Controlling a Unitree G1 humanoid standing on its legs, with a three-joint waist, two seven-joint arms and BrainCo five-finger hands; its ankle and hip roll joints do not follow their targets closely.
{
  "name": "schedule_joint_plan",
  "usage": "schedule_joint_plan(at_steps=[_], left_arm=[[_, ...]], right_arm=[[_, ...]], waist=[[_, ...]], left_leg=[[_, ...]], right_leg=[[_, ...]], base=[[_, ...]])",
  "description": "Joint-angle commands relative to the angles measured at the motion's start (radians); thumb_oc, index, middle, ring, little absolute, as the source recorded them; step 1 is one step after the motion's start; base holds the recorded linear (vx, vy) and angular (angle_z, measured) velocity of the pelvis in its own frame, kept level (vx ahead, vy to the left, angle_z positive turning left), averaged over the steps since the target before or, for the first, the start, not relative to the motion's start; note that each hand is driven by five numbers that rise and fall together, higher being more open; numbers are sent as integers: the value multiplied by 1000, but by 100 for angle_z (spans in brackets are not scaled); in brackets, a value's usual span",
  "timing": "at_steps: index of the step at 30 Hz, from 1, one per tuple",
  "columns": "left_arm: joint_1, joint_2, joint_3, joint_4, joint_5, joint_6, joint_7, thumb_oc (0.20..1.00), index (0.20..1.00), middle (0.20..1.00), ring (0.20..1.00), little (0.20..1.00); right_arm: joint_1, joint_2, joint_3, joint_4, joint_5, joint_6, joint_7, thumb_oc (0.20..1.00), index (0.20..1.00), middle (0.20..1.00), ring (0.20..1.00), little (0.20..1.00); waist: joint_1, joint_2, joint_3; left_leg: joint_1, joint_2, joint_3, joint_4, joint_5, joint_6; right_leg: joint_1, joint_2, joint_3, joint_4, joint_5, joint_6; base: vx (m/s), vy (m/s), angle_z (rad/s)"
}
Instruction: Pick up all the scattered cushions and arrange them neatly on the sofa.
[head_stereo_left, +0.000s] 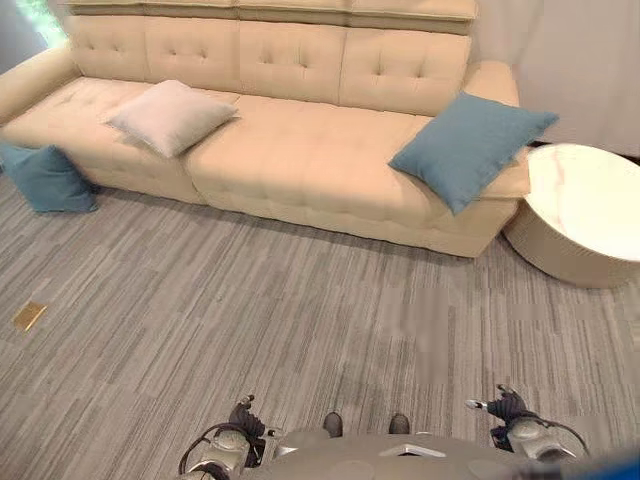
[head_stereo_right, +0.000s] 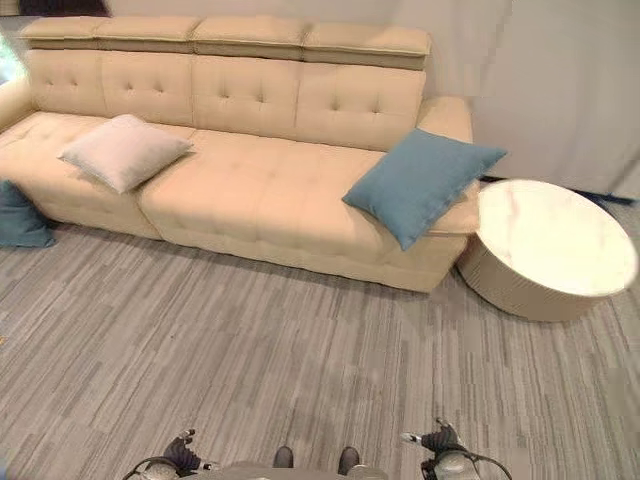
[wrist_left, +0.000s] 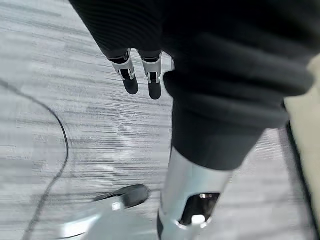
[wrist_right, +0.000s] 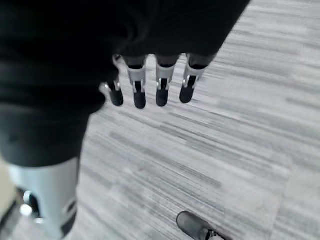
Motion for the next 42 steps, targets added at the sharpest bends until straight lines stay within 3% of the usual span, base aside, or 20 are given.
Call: schedule_joint_plan(at_steps=[1, 3, 4, 6, 11, 14, 15, 17, 19, 22, 24, 26, 29, 31, 33, 37, 39, 40, 41, 42], left_arm=[[-51, 26, 21, 49, 31, -16, 5, 1000, 1000, 1000, 1000, 1000], [-52, 32, 25, 45, 28, -18, 6, 1000, 1000, 1000, 1000, 1000], [-53, 38, 28, 42, 30, -19, 5, 1000, 1000, 1000, 1000, 1000], [-52, 42, 27, 39, 32, -20, 0, 1000, 1000, 1000, 1000, 1000], [-74, 27, -9, 36, 45, -23, -5, 1000, 1000, 1000, 1000, 1000], [-97, 18, -32, 20, 38, -23, -6, 1000, 1000, 1000, 1000, 1000], [-109, 16, -36, 13, 21, -24, 1, 1000, 1000, 1000, 1000, 1000], [-110, 15, -37, 14, 20, -22, 3, 1000, 1000, 1000, 1000, 1000], [-106, 22, -33, 20, 21, -23, 3, 1000, 1000, 1000, 1000, 1000], [-83, 36, -12, 35, 32, -15, -1, 1000, 1000, 1000, 1000, 1000], [-70, 49, 3, 34, 36, -14, -5, 1000, 1000, 1000, 1000, 1000], [-66, 64, 15, 28, 35, -11, -5, 1000, 1000, 1000, 1000, 1000], [-65, 74, 22, 19, 31, -9, -4, 1000, 1000, 1000, 1000, 1000], [-59, 75, 30, 16, 21, -11, -1, 1000, 1000, 1000, 1000, 1000], [-62, 72, 29, 19, 21, -11, -1, 1000, 1000, 1000, 1000, 1000], [-71, 68, 19, 35, 28, -17, -4, 1000, 1000, 1000, 1000, 1000], [-72, 44, 11, 44, 31, -22, -1, 1000, 1000, 1000, 1000, 1000], [-72, 44, 11, 44, 31, -22, -1, 1000, 1000, 1000, 1000, 1000], [-79, 38, 5, 38, 31, -24, -7, 1000, 1000, 1000, 1000, 1000], [-83, 37, 2, 35, 29, -23, -8, 1000, 1000, 1000, 1000, 1000]], right_arm=[[-28, -2, 17, 24, -9, 10, -14, 1000, 1000, 1000, 1000, 1000], [-31, 1, 24, 24, -16, 10, -17, 1000, 1000, 1000, 1000, 1000], [-32, 4, 30, 26, -20, 8, -16, 1000, 1000, 1000, 1000, 1000], [-27, 0, 27, 24, -19, 8, -13, 1000, 1000, 1000, 1000, 1000], [-20, -5, 11, 20, 14, -6, -23, 1000, 1000, 1000, 1000, 1000], [-31, -17, 8, 14, 43, -18, -32, 1000, 1000, 1000, 1000, 1000], [-43, -24, 18, 11, 50, -21, -40, 1000, 1000, 1000, 1000, 1000], [-46, -27, 25, 11, 46, -21, -45, 1000, 1000, 1000, 1000, 1000], [-49, -29, 35, 11, 44, -20, -52, 1000, 1000, 1000, 1000, 1000], [-35, -7, 41, 10, 34, -20, -45, 1000, 1000, 1000, 1000, 1000], [-35, 10, 46, 6, 25, -17, -41, 1000, 1000, 1000, 1000, 1000], [-39, 19, 50, 1, 15, -13, -33, 1000, 1000, 1000, 1000, 1000], [-51, 25, 58, -14, 6, -10, -25, 1000, 1000, 1000, 1000, 1000], [-48, 25, 60, -22, -4, -10, -24, 1000, 1000, 1000, 1000, 1000], [-54, 21, 69, -22, -17, -7, -27, 1000, 1000, 1000, 1000, 1000], [-52, 9, 75, -14, -25, 4, -23, 1000, 1000, 1000, 1000, 1000], [-39, 5, 75, -6, -24, -1, -28, 1000, 1000, 1000, 1000, 1000], [-39, 5, 75, -6, -24, -1, -28, 1000, 1000, 1000, 1000, 1000], [-37, 1, 68, -8, -11, -10, -30, 1000, 1000, 1000, 1000, 1000], [-40, -4, 67, -7, -3, -11, -32, 1000, 1000, 1000, 1000, 1000]], waist=[[28, -45, 38], [38, -45, 50], [42, -48, 53], [40, -52, 54], [14, -63, 51], [11, -78, 80], [25, -80, 99], [38, -85, 96], [61, -86, 96], [73, -102, 74], [95, -113, 67], [107, -112, 71], [97, -94, 87], [98, -74, 90], [101, -70, 88], [71, -81, 91], [59, -89, 71], [57, -88, 72], [56, -94, 75], [55, -96, 80]], left_leg=[[-16, -21, -25, 14, -71, -6], [-9, -16, -2, 6, -72, -7], [-3, -10, 11, 2, -72, -12], [2, -9, 14, 6, -74, -16], [-3, 6, -5, 42, -87, -53], [-91, 11, -25, 242, -110, -86], [-179, -14, -79, 300, -100, -84], [-207, -32, -98, 247, -92, -76], [-271, -45, -105, 194, -33, -75], [-228, -39, -107, 166, -36, -60], [-199, -41, -92, 164, -59, -40], [-164, -42, -81, 167, -82, -13], [-133, -40, -84, 169, -98, 20], [-85, -40, -91, 152, -118, 38], [-39, -45, -98, 125, -133, 40], [35, -76, -154, 93, -162, 32], [50, -66, -171, 122, -181, -2], [49, -66, -173, 124, -182, -3], [11, -49, -149, 222, -159, -46], [-24, -42, -143, 284, -148, -56]], right_leg=[[15, -97, -2, 40, -5, 135], [-8, -101, -44, 69, -1, 141], [-18, -100, -98, 81, -2, 140], [-16, -88, -126, 68, -11, 129], [26, -45, -115, 9, -26, 87], [69, -34, -120, -50, -28, 61], [71, -34, -118, -61, -37, 55], [71, -32, -115, -61, -44, 62], [81, -10, -102, -61, -61, 62], [105, 0, -86, -48, -86, 60], [99, -13, -70, 29, -106, 74], [54, -32, -67, 168, -99, 110], [-29, -50, -65, 349, -47, 151], [-89, -75, -99, 431, -29, 150], [-113, -101, -162, 339, -36, 124], [-144, -69, -108, 102, 16, 118], [-102, -51, -104, 44, 37, 97], [-100, -51, -106, 43, 37, 97], [-55, -45, -120, 6, 30, 82], [-36, -40, -123, -13, 29, 76]], base=[[-55, 50, -31], [-34, 9, -68], [14, -54, -84], [55, -83, -45], [121, -161, 24], [105, -193, 60], [122, -120, 61], [172, 7, 8], [250, 80, -19], [282, 137, -47], [199, 183, -70], [177, 180, -70], [110, 161, -35], [224, 163, 4], [310, 31, -24], [316, -46, -4], [341, -123, 79], [244, -145, 133], [131, -104, 130], [178, -155, 124]])
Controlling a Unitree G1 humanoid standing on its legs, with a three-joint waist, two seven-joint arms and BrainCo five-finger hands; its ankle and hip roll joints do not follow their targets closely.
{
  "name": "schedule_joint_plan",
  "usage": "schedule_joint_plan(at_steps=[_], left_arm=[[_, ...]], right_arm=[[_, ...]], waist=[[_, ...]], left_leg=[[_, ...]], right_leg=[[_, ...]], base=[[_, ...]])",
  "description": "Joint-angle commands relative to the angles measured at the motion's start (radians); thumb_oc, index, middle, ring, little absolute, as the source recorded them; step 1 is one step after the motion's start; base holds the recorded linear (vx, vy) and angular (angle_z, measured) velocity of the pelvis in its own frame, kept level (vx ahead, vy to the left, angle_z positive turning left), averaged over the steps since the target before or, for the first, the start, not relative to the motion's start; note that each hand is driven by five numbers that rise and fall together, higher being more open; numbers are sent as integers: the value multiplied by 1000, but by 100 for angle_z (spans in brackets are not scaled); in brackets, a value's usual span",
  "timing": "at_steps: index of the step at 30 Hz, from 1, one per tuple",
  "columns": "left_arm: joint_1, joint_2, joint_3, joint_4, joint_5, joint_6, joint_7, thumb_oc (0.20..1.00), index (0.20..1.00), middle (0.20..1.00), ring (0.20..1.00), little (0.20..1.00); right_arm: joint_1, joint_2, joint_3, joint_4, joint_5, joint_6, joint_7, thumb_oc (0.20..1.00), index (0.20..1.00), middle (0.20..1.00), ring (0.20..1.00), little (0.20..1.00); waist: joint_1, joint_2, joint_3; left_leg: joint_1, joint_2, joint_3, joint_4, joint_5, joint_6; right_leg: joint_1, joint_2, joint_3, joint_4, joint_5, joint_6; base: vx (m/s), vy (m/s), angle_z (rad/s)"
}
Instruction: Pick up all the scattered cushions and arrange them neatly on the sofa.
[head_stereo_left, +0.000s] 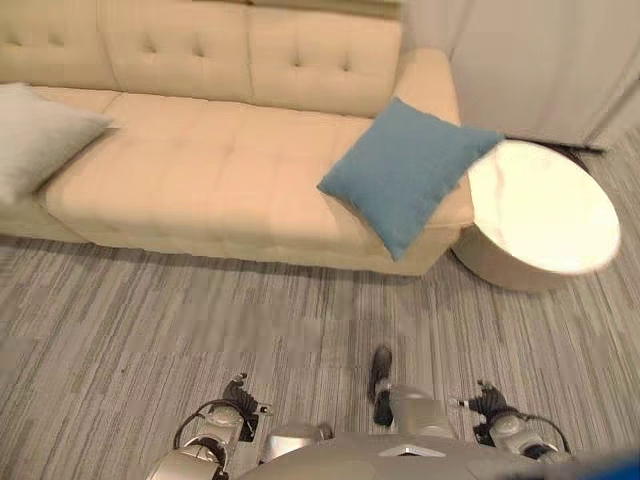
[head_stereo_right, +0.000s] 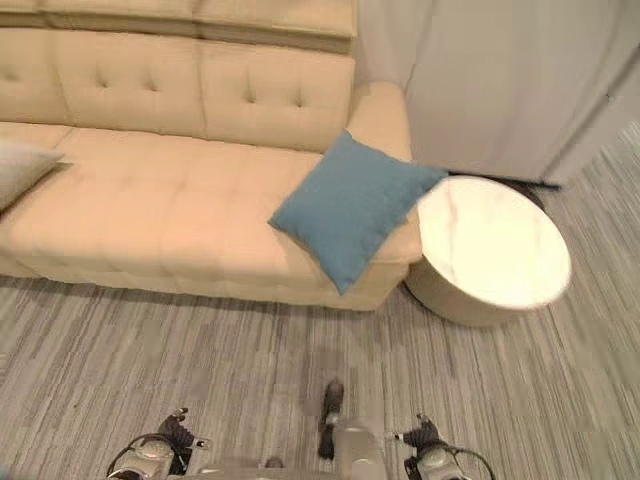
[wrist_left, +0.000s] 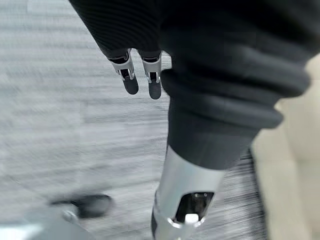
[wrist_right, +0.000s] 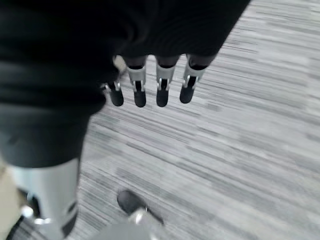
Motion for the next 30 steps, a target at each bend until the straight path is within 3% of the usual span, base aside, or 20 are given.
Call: schedule_joint_plan(at_steps=[1, 2, 4, 5, 7, 10, 13, 15, 17, 18, 20, 22, 24, 25, 27, 29, 30], left_arm=[[-27, 17, -8, 15, 25, -8, -1, 1000, 1000, 1000, 1000, 1000], [-31, 17, -10, 14, 23, -7, -1, 1000, 1000, 1000, 1000, 1000], [-40, 19, -21, 16, 27, -2, 1, 1000, 1000, 1000, 1000, 1000], [-42, 22, -24, 21, 33, 0, 1, 1000, 1000, 1000, 1000, 1000], [-42, 37, -23, 17, 33, 1, 2, 1000, 1000, 1000, 1000, 1000], [-13, 48, -3, 35, 45, 9, -4, 1000, 1000, 1000, 1000, 1000], [-9, 67, 15, 27, 40, 13, -4, 1000, 1000, 1000, 1000, 1000], [-2, 69, 19, 24, 36, 10, -4, 1000, 1000, 1000, 1000, 1000], [4, 69, 25, 26, 36, 9, -4, 1000, 1000, 1000, 1000, 1000], [4, 68, 25, 26, 36, 9, -4, 1000, 1000, 1000, 1000, 1000], [7, 67, 30, 31, 35, 7, -4, 1000, 1000, 1000, 1000, 1000], [8, 63, 21, 32, 43, 5, -1, 1000, 1000, 1000, 1000, 1000], [6, 56, 19, 29, 43, 1, -4, 1000, 1000, 1000, 1000, 1000], [-4, 42, -1, 22, 53, 0, -10, 1000, 1000, 1000, 1000, 1000], [-8, 34, -5, 20, 53, 2, -11, 1000, 1000, 1000, 1000, 1000], [-13, 28, -7, 17, 43, 0, -11, 1000, 1000, 1000, 1000, 1000], [-21, 19, -13, 12, 27, -3, -5, 1000, 1000, 1000, 1000, 1000]], right_arm=[[-60, -51, 2, -10, 18, -30, -21, 1000, 1000, 1000, 1000, 1000], [-62, -52, 2, -10, 25, -31, -22, 1000, 1000, 1000, 1000, 1000], [-61, -51, 2, -4, 38, -31, -25, 1000, 1000, 1000, 1000, 1000], [-59, -49, 1, -5, 38, -31, -24, 1000, 1000, 1000, 1000, 1000], [-53, -40, 1, -7, 42, -28, -24, 1000, 1000, 1000, 1000, 1000], [-35, -19, -9, 1, 15, -21, -15, 1000, 1000, 1000, 1000, 1000], [-44, -10, -4, -9, -2, -12, -9, 1000, 1000, 1000, 1000, 1000], [-46, -12, -1, -16, -11, -15, -10, 1000, 1000, 1000, 1000, 1000], [-46, -17, 4, -19, -21, -13, -11, 1000, 1000, 1000, 1000, 1000], [-45, -18, 4, -19, -21, -13, -11, 1000, 1000, 1000, 1000, 1000], [-45, -23, 4, -16, -33, -9, -14, 1000, 1000, 1000, 1000, 1000], [-39, -25, 5, -13, -32, -9, -14, 1000, 1000, 1000, 1000, 1000], [-36, -29, 2, -8, -30, -10, -19, 1000, 1000, 1000, 1000, 1000], [-23, -36, -5, -2, -9, -20, -22, 1000, 1000, 1000, 1000, 1000], [-21, -40, -5, 1, -5, -22, -25, 1000, 1000, 1000, 1000, 1000], [-23, -41, -4, 0, 1, -25, -27, 1000, 1000, 1000, 1000, 1000], [-31, -46, 3, 0, 0, -29, -32, 1000, 1000, 1000, 1000, 1000]], waist=[[10, -23, 44], [11, -27, 48], [16, -44, 52], [14, -45, 49], [27, -41, 51], [34, -33, 18], [35, -12, 32], [41, -1, 37], [43, -1, 39], [44, 1, 43], [46, -1, 41], [31, -7, 36], [32, -11, 28], [10, -16, 17], [9, -14, 21], [11, -15, 20], [20, -13, 28]], left_leg=[[-226, 39, 70, 216, 60, -41], [-263, 47, 87, 251, 62, -41], [-315, 58, 132, 190, 30, -26], [-328, 64, 140, 119, 50, -29], [-373, 101, 174, 32, 147, -42], [-298, 69, 167, -15, 126, -15], [-253, 56, 170, -11, 95, 28], [-222, 49, 179, -11, 71, 40], [-181, 36, 186, -23, 51, 44], [-174, 38, 187, -23, 48, 44], [-151, 39, 199, -30, 39, 33], [-145, 34, 194, -33, 40, 26], [-141, 38, 205, -33, 36, 16], [-160, 58, 218, 18, 25, -18], [-169, 63, 213, 54, 19, -25], [-189, 54, 173, 68, 32, -34], [-225, 41, 106, 54, 48, -43]], right_leg=[[147, -6, -21, -89, -68, 111], [158, -8, -24, -96, -74, 107], [181, -16, -36, -104, -94, 110], [192, -12, -37, -106, -104, 115], [229, 0, -37, -87, -155, 109], [230, -35, -23, 22, -172, 132], [133, -68, -9, 231, -135, 173], [92, -88, -51, 257, -129, 174], [77, -92, -114, 171, -111, 161], [83, -90, -113, 171, -113, 161], [89, -106, -193, 78, -85, 168], [98, -78, -141, 46, -76, 162], [123, -73, -152, -4, -64, 163], [175, -44, -141, -76, -67, 143], [196, -33, -127, -102, -68, 137], [200, -27, -110, -113, -77, 131], [199, -26, -91, -113, -85, 130]], base=[[93, -88, 45], [139, -61, 27], [195, 33, 15], [276, 138, 16], [370, 301, 11], [288, 380, -43], [106, 252, -42], [119, 168, -15], [143, 43, -30], [105, -10, -37], [123, -65, -27], [130, -114, -23], [116, -148, 6], [82, -115, 26], [60, -89, 7], [-7, -6, -38], [-38, 49, -34]])
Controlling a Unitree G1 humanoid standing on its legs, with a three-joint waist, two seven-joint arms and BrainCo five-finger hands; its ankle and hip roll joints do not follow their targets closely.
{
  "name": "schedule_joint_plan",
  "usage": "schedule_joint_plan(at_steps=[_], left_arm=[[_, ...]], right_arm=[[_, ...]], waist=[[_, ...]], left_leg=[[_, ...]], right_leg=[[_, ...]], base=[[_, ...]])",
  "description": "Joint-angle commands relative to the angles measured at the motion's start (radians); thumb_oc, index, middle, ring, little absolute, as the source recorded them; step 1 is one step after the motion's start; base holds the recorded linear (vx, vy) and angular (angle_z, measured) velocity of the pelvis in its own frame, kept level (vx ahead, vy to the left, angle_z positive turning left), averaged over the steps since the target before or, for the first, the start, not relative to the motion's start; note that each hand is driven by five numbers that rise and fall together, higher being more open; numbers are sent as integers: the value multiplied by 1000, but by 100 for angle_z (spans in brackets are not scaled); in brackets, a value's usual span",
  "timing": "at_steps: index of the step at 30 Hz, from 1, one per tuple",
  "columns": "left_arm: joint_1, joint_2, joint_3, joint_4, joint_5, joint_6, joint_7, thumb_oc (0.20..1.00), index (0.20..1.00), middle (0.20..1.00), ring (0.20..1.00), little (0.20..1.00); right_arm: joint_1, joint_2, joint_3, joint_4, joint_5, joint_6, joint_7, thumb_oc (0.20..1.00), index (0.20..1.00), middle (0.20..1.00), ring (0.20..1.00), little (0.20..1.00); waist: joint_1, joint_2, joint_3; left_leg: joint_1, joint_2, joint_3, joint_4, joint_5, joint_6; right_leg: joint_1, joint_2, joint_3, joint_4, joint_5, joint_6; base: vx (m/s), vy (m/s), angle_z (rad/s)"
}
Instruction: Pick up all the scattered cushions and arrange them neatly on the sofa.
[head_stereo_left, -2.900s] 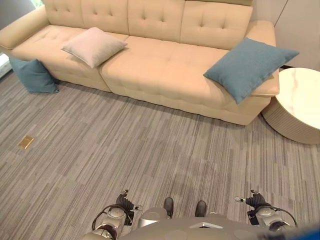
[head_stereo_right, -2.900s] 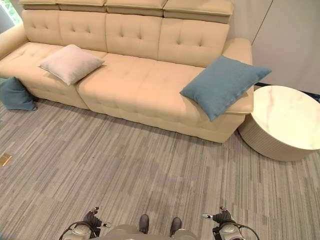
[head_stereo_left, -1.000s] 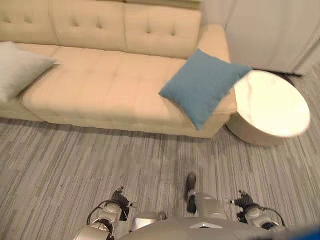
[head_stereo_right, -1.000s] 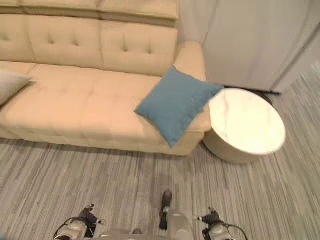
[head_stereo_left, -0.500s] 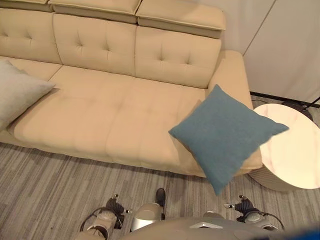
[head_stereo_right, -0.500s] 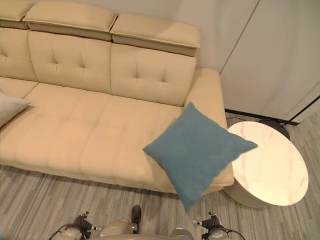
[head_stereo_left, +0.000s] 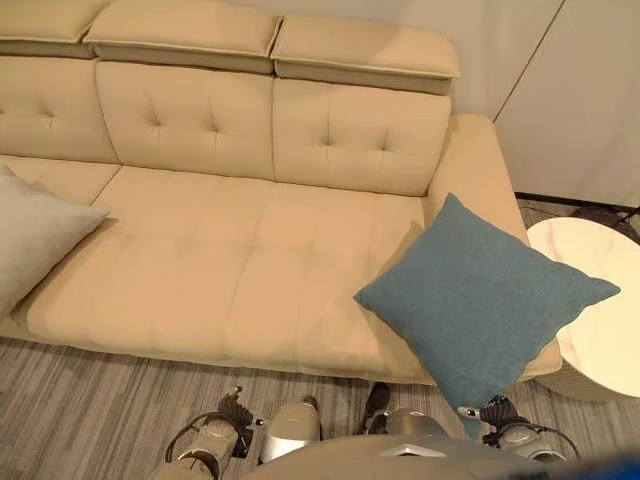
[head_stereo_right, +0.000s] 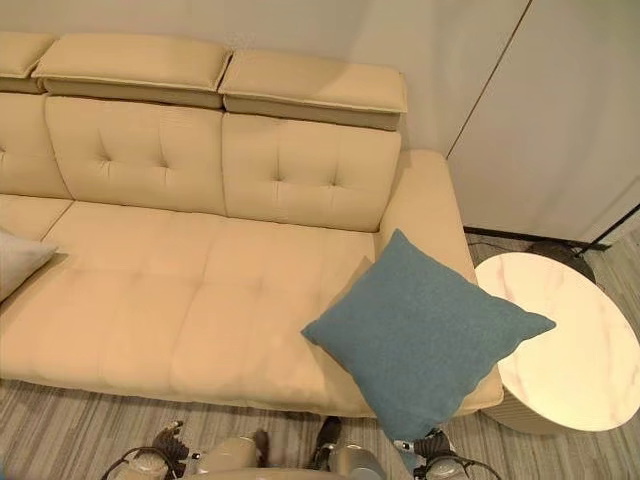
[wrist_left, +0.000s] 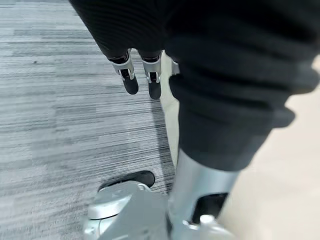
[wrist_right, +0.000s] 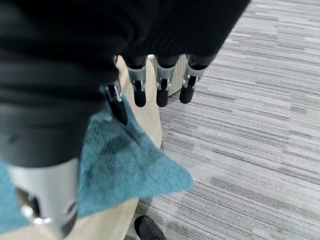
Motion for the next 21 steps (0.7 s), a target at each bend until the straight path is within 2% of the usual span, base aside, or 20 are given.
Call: schedule_joint_plan(at_steps=[1, 3, 5, 7, 10, 16, 21], left_arm=[[-39, -11, -5, 8, -13, -20, -2, 1000, 1000, 1000, 1000, 1000], [-50, -13, -1, 4, -33, -23, 1, 1000, 1000, 1000, 1000, 1000], [-45, -17, 1, 3, -33, -25, 3, 1000, 1000, 1000, 1000, 1000], [-40, -20, 4, -34, -49, -38, 7, 1000, 1000, 1000, 1000, 1000], [-41, -15, 16, -94, -94, -58, 26, 1000, 1000, 1000, 1000, 1000], [14, 29, 42, -459, -176, -117, 107, 1000, 1000, 1000, 1000, 1000], [6, 61, 53, -606, -170, -131, 152, 1000, 1000, 1000, 1000, 1000]], right_arm=[[-61, -22, 24, 3, 0, -30, -17, 1000, 1000, 1000, 1000, 1000], [-66, -28, 21, -5, 3, -33, -20, 1000, 1000, 1000, 1000, 1000], [-56, -27, 12, -9, 4, -33, -21, 1000, 1000, 1000, 1000, 1000], [-45, -27, 0, -28, 6, -40, -34, 1000, 1000, 1000, 1000, 1000], [-45, -35, -23, -82, 15, -53, -59, 1000, 1000, 1000, 1000, 1000], [0, -95, -92, -427, -89, -67, -172, 1000, 1000, 1000, 1000, 1000], [15, -113, -122, -598, -141, -69, -227, 1000, 1000, 1000, 1000, 1000]], waist=[[18, -29, 25], [18, -24, 29], [6, -8, 16], [-1, 2, 2], [-2, 7, 9], [-47, 24, 38], [-81, 37, 58]], left_leg=[[-14, -79, -131, -28, 17, -11], [-40, -74, -158, -64, 45, -14], [-4, -57, -151, -132, 61, -10], [50, -61, -137, -178, 65, 1], [68, -64, -116, -181, 58, 11], [53, -65, -9, -174, 40, 44], [11, -69, 28, -167, 37, 55]], right_leg=[[143, -17, 20, -174, 22, 154], [142, -16, 37, -174, 24, 157], [141, -11, 44, -174, 24, 159], [136, -20, 72, -174, 36, 169], [136, -24, 98, -174, 44, 176], [69, -38, 169, -163, 75, 197], [8, -49, 198, -154, 92, 207]], base=[[-28, 66, -21], [6, 81, -46], [29, 119, -27], [52, 143, -20], [20, 92, -55], [-46, 104, -72], [-34, 92, -54]])
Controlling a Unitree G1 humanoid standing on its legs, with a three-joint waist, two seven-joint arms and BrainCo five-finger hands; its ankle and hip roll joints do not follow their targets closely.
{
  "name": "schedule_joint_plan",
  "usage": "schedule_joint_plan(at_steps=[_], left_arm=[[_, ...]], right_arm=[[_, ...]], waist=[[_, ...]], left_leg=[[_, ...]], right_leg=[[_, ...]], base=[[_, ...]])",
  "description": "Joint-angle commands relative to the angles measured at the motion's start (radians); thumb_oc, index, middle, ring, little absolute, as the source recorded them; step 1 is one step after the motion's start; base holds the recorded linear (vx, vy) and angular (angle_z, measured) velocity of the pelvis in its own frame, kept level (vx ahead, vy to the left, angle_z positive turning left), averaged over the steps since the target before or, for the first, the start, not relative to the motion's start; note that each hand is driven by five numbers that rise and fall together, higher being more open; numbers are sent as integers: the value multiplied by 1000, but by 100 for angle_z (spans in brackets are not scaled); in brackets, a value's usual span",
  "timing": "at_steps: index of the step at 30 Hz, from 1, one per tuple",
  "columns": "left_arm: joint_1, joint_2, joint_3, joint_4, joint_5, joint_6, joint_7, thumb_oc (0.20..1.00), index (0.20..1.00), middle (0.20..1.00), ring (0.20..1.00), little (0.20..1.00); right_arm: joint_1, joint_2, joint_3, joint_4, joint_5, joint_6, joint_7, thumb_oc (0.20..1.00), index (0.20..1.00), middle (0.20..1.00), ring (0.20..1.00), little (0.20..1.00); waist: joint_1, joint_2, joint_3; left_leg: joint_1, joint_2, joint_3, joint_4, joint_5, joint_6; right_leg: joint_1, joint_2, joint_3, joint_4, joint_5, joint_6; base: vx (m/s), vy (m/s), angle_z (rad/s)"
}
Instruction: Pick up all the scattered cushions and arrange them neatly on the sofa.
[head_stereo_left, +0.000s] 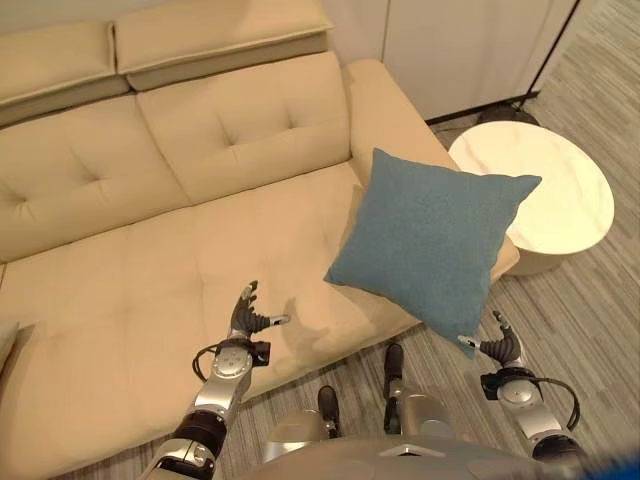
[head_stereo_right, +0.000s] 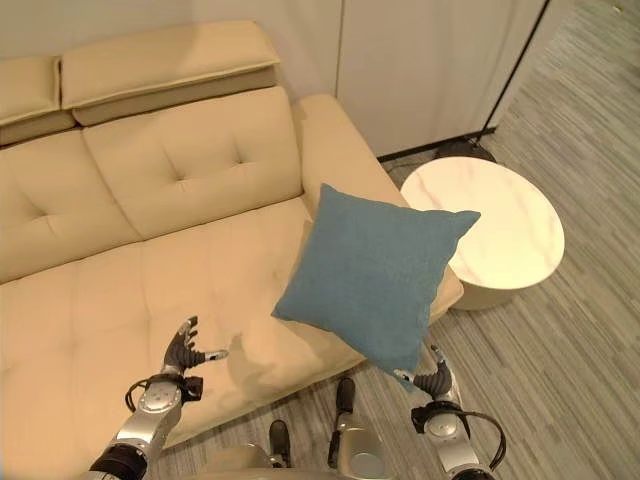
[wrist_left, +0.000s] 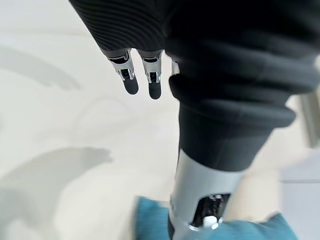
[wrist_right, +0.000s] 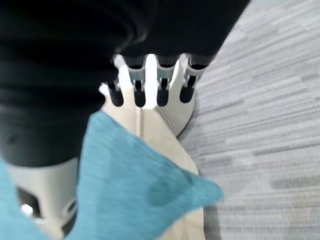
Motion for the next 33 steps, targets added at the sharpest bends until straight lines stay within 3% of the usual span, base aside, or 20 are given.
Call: schedule_joint_plan(at_steps=[1, 9, 18, 27, 33], left_arm=[[-31, 13, 34, 36, 1, -47, 58, 1000, 1000, 1000, 1000, 1000], [-133, 28, 25, -11, -17, -68, 122, 1000, 1000, 1000, 1000, 1000], [-353, 45, -54, 69, -22, -79, 180, 1000, 1000, 1000, 1000, 1000], [-574, 38, -153, 143, -76, -102, 194, 1000, 1000, 1000, 1000, 1000], [-759, 48, -222, 255, -77, -94, 199, 1000, 1000, 1000, 1000, 1000]], right_arm=[[-80, -59, -12, 14, -66, -30, -74, 1000, 1000, 1000, 1000, 1000], [-116, -45, -27, -20, -55, -27, -157, 1000, 1000, 1000, 1000, 1000], [-350, -21, 39, 14, 77, -94, -213, 1000, 1000, 1000, 1000, 1000], [-512, 49, 143, 14, 142, -151, -221, 1000, 1000, 1000, 1000, 1000], [-608, 65, 208, -23, 162, -186, -216, 1000, 1000, 1000, 1000, 1000]], waist=[[7, 4, 18], [-25, 6, 48], [-27, 4, 113], [-29, 10, 136], [-46, -3, 136]], left_leg=[[-95, 20, -146, 80, -65, -37], [-225, 1, -136, 127, -61, -30], [-377, -3, -158, 158, -23, -46], [-438, 1, -195, 91, 40, -66], [-475, 15, -206, 32, 81, -79]], right_leg=[[62, -1, 26, -25, -59, 51], [-56, -24, 48, 1, -32, 50], [-180, -41, 27, 10, -2, 42], [-256, -39, -7, 7, 9, 43], [-310, -30, -16, -6, 24, 48]], base=[[-62, 86, -13], [-65, 58, -6], [-28, -1, 6], [-4, -5, 6], [1, 4, 10]])
